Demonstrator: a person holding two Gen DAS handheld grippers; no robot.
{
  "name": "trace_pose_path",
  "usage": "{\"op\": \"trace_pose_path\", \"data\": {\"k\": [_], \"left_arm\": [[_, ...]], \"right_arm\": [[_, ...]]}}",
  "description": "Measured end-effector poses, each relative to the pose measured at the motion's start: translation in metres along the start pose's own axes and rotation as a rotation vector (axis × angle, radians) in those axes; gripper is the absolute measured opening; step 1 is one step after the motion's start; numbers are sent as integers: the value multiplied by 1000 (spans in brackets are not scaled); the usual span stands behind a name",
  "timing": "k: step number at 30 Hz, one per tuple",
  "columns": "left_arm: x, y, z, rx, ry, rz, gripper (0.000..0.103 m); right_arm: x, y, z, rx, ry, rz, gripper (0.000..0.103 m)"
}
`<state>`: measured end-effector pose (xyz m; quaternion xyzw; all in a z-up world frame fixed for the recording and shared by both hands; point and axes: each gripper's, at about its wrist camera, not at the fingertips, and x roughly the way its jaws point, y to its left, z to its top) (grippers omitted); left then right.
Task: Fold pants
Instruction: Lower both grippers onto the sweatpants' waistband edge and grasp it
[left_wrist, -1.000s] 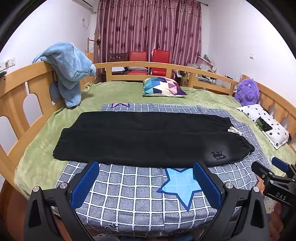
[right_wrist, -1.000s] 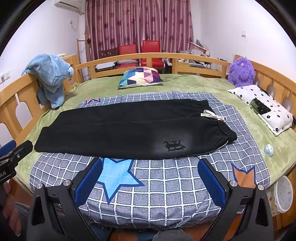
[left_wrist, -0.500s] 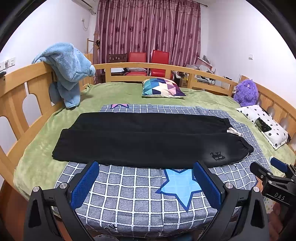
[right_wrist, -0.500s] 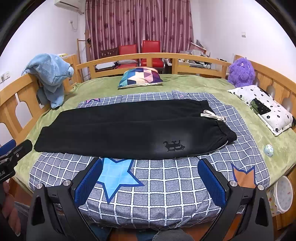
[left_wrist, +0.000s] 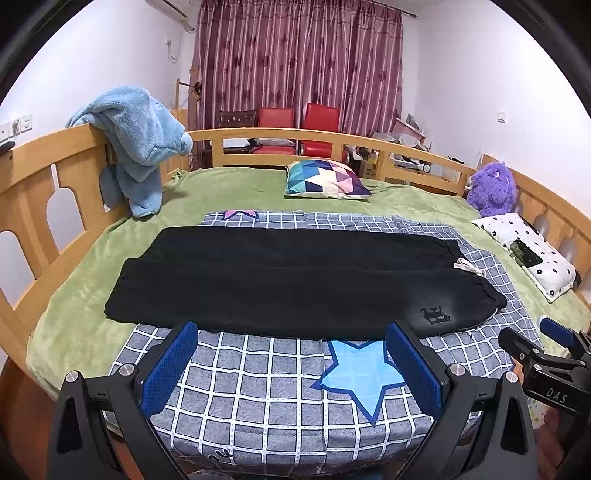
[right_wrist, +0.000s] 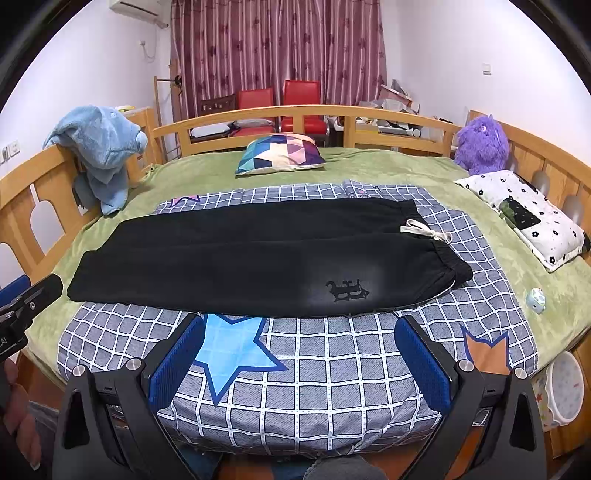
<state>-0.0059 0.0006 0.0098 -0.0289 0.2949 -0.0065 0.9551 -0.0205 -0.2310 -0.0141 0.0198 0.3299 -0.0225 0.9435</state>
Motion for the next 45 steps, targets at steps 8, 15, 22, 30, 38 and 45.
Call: {"op": "trace_pose_path", "data": {"k": [8,15,22,30,38,45], "left_arm": [[9,9,-2,-63,4,-44,103],[40,9,-4,-70,54,-53,103],[61,20,-2,-143,79,-82,102],[65,61,34,-192,32,-99,100],[118,132,21,-261,135,-18,100],[196,174,-39,-407,311,-16,95]], "right_arm": [[2,0,-3,-3,-33,53,101],[12,10,-2,-30,-42,67,101],[26,5,6,3,-39,114,99],[55,-11,49,2,4,167,84],[109,-75,58,24,31,111,84],[197,-137,-3,192,211,25,69]]}}
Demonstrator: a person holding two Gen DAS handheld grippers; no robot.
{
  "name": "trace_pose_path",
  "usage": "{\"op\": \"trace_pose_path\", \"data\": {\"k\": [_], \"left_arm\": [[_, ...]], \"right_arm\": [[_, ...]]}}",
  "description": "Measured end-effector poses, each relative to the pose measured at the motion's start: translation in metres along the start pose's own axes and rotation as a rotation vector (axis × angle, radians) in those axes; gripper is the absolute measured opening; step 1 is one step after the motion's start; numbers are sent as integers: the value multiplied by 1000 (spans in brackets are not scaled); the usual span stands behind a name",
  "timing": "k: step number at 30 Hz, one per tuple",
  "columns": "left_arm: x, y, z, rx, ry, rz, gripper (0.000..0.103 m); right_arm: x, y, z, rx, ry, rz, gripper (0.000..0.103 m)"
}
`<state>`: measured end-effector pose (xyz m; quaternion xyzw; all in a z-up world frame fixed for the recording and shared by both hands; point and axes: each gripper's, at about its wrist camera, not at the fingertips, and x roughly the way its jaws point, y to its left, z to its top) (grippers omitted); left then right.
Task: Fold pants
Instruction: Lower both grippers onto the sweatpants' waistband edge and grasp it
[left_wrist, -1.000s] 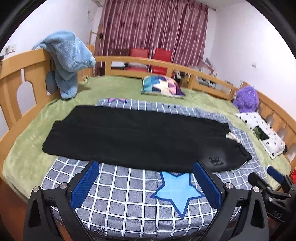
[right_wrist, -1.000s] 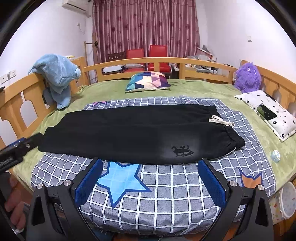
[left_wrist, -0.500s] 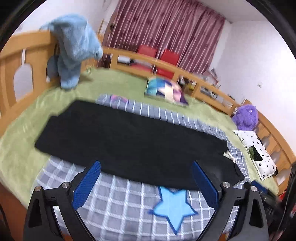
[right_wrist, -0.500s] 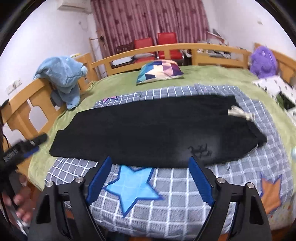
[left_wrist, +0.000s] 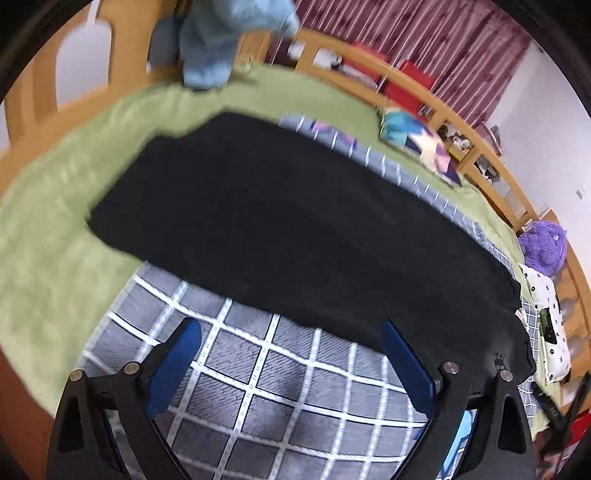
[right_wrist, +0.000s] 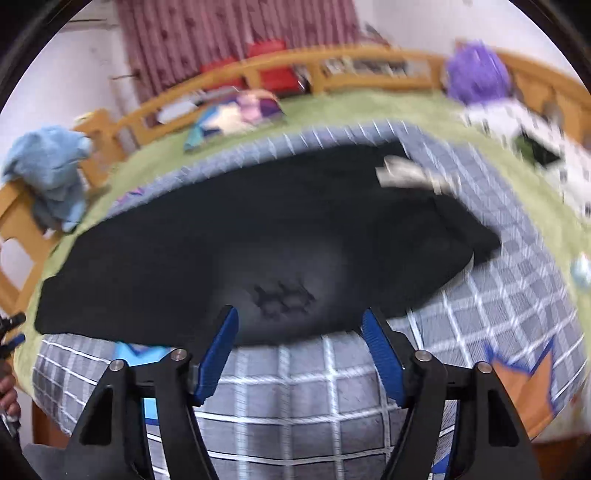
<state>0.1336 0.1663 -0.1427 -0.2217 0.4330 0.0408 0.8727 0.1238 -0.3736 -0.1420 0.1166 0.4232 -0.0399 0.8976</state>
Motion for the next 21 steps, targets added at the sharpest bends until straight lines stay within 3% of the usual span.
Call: {"op": "trace_pose_path", "data": {"k": [6,10,16,18,19,20,21], "left_arm": [[48,20,-3,-46,27,-28,88],[61,35,-2,-76,-6,-32,84],[69,32,9,-57,-27,31,70],[72,30,15,-61,-28,63,54],[73,30,16,-62,-25,89,48],[74,28,19,-62,-23,105,30],[74,28,22,-59,-20,120,15]], "right_arm": [[42,-35,-19,89,47,-25,69],[46,-55,-21,196,-21,3,69],[63,-68,-2,296,-31,67,69],[70,-65,5,295,-23,52,67],[73,-63,9,290,-18,35,59],[76,-60,12,277,-10,11,42],[77,-55,16,251,2,8,32]]}}
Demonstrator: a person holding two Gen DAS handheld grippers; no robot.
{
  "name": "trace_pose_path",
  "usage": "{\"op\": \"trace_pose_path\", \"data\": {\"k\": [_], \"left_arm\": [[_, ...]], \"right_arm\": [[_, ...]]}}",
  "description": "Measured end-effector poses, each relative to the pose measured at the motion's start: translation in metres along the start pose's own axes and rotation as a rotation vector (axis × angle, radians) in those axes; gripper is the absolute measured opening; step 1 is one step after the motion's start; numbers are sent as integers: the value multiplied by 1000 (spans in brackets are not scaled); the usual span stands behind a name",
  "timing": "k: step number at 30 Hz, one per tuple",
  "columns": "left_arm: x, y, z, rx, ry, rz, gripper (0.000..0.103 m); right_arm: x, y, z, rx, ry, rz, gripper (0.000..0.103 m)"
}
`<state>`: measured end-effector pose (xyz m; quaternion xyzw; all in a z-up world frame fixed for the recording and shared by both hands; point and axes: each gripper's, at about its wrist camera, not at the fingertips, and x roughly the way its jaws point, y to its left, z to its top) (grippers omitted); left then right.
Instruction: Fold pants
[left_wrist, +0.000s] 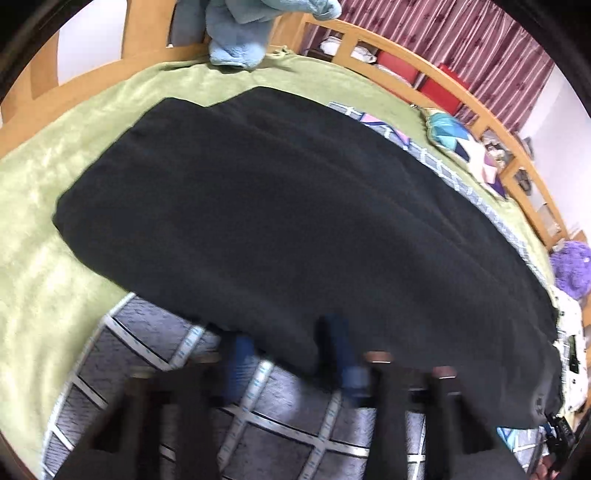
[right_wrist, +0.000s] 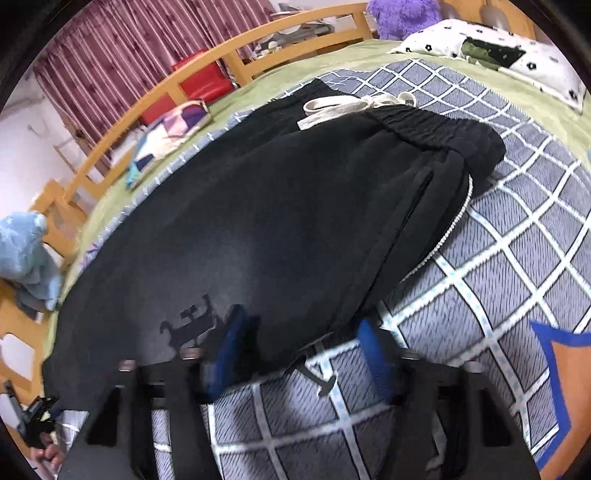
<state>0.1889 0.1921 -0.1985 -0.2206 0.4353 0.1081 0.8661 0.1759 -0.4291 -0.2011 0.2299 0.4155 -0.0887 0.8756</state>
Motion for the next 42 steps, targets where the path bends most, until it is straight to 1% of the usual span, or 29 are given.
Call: {"op": "trace_pose_path", "data": {"k": [1,2,4,8,11,14,17,19,22,25,26,27,29,30,31,32,33,34,36,37,38,39,42], "left_arm": [[-2,1,3,2,3,-1,15],[-5,1,6,-2,0,-23,13],[-21,1,12,3,-32,-52,12],[-45,-13,33,57,-100,-73,12],[-57,-28,57,86,-149,-95,12],[-60,-44,88,106,-191,-105,12],[-52,-64,119,137,-241,-86,11],[-40,-81,143,153,-267,-70,11],[-16,-103,176,161,-289,-35,11],[12,-117,194,143,-285,-19,11],[25,-121,198,143,-273,-8,11],[39,-124,200,148,-254,11,14],[61,-129,198,162,-194,44,16],[67,-131,196,169,-165,65,17],[71,-132,190,180,-145,88,20],[71,-132,185,188,-145,88,26],[68,-130,179,194,-149,76,35],[63,-127,171,195,-149,56,39],[50,-121,158,203,-149,33,61],[41,-116,150,212,-161,24,64],[35,-113,143,218,-171,30,72],[27,-106,134,227,-184,47,77],[11,-87,110,271,-196,111,78]], "right_arm": [[0,3,4,-18,1,-8,25],[-4,5,6,-34,-9,-16,24],[-16,12,12,-56,-33,-9,23],[-36,27,35,-81,-75,30,23],[-43,39,60,-96,-97,57,22],[-44,57,87,-136,-138,60,20],[-37,76,115,-170,-175,67,20],[-25,92,140,-190,-197,66,20],[1,112,182,-169,-214,68,20],[40,118,219,-68,-190,63,21],[56,117,225,-45,-165,61,25],[71,117,229,-42,-140,52,28],[87,116,224,-53,-119,32,35],[91,116,218,-66,-110,22,37],[92,115,210,-82,-103,21,41],[91,113,202,-101,-98,24,45],[88,113,190,-128,-93,17,46],[85,112,181,-149,-93,6,47],[75,109,159,-202,-86,-16,48],[72,108,151,-220,-81,-23,50],[66,105,140,-237,-73,-27,50],[60,102,129,-248,-67,-21,50],[45,94,101,-271,-46,-3,51]]}}
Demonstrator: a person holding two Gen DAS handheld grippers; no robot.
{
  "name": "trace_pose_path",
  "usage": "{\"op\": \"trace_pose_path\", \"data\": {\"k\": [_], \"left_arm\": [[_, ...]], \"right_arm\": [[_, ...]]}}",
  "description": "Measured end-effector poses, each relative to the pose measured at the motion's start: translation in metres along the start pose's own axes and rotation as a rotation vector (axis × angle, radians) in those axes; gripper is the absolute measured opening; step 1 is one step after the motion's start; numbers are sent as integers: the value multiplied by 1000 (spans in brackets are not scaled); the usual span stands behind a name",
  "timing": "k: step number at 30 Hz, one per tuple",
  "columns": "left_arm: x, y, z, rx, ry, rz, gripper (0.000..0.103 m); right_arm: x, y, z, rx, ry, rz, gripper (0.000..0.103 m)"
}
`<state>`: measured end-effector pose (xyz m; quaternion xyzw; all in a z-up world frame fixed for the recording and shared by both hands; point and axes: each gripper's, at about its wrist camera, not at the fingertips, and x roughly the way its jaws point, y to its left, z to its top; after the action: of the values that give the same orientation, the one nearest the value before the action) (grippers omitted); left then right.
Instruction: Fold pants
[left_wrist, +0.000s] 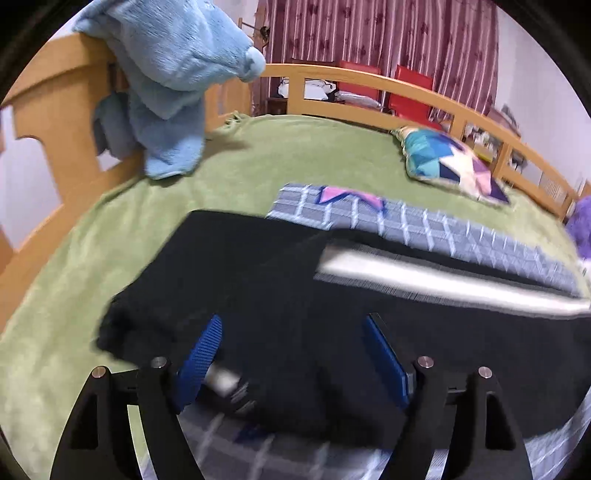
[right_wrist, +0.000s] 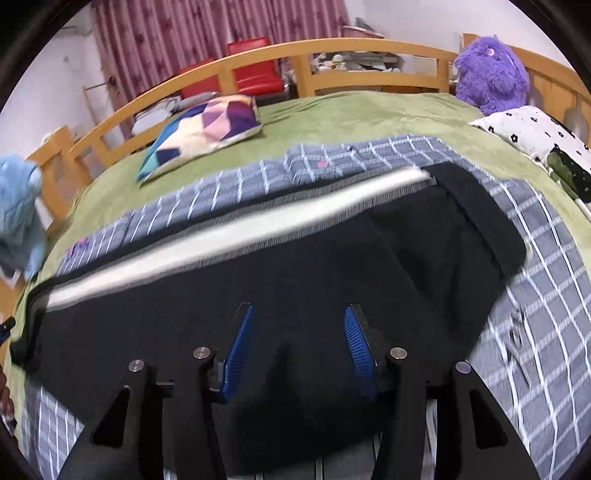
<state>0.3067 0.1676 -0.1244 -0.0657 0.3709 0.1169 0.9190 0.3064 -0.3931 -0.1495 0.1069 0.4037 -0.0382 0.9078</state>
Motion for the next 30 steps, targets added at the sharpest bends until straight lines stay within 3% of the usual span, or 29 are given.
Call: {"op": "trace_pose_path", "data": {"k": [3,8,11,12,14,17,20,21,23,26,28,30], "left_arm": [[2,15,-17,21,14,71,80],[41,10,-27,60,107,65,80],[63,-8,-29,160,101,160,78],[66,-12,-27,200,77,190,52],[70,-10,-11,216,58,205,14],[73,12,34,129,12,224,15],[65,31,81,66,-40,286,28],[63,36,92,53,-42,319,47],[47,42,106,34,-76,365,76],[18,45,104,43,-140,329,79],[8,44,90,48,-114,303,79],[2,41,72,52,-75,229,79]], "right_arm": [[-9,4,-25,-14,7,6,51],[-6,12,-52,-30,28,-14,51],[-5,12,-61,-15,19,-32,51],[-6,11,-63,-8,12,-35,51],[-8,12,-63,2,10,-37,51],[-14,10,-65,10,10,-35,51],[-20,11,-68,-5,7,-60,51],[-22,10,-69,-6,8,-65,51],[-25,8,-70,1,9,-65,51],[-31,4,-75,16,10,-60,51],[-34,1,-77,25,12,-62,51],[-38,-5,-79,38,15,-63,51]]}}
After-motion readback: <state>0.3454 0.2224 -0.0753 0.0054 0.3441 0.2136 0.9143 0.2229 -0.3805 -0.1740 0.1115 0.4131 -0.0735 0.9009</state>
